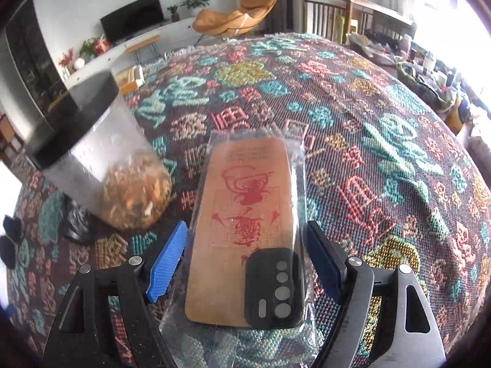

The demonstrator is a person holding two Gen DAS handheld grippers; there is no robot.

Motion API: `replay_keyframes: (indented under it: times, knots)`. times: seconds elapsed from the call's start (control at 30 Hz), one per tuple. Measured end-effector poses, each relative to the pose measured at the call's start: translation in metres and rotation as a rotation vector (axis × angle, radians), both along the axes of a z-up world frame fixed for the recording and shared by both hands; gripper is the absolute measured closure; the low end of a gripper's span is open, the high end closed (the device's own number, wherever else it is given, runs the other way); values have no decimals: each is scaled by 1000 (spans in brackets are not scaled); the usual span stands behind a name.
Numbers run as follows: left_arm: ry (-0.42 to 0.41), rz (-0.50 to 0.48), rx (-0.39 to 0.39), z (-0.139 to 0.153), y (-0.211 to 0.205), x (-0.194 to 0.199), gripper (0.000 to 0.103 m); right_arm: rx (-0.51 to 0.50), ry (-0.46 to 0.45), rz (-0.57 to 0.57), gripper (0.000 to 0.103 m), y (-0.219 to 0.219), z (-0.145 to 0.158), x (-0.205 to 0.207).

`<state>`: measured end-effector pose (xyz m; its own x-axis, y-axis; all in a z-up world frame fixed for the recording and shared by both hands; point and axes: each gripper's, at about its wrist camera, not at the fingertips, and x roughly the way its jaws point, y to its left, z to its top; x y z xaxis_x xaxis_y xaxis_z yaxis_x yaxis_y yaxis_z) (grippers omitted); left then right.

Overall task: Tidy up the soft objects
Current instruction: 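Set the clear bag down beside the jar and open the right gripper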

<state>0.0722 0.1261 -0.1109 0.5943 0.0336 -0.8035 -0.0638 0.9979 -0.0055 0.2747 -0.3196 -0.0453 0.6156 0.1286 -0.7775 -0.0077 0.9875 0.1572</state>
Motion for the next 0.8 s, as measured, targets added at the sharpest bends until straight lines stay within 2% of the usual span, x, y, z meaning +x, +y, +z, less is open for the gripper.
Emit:
replay_keyframes:
  times: [0.1,0.2,0.3,0.47,0.6,0.67,0.8]
  knots:
    - [0,0,0,0,0,0,0,-17,-39,-2,19,-3,14,-21]
    - [0,0,0,0,0,0,0,-43,-33,-11,19,-3,13,-50]
    - [0,0,0,0,0,0,0,-19,26,-68,19,-4,-5,-88]
    - [0,0,0,0,0,0,0,-9,21,-127,19,7,-36,-144]
    - [0,0,0,0,0,0,0,-101,-7,-141,18,14,-43,-151]
    - [0,1,1,0,0,0,0,-143,-15,-115,13,20,-46,-151]
    - [0,0,1,0,-1,0,0,-144,-94,-110,12,20,-51,-164]
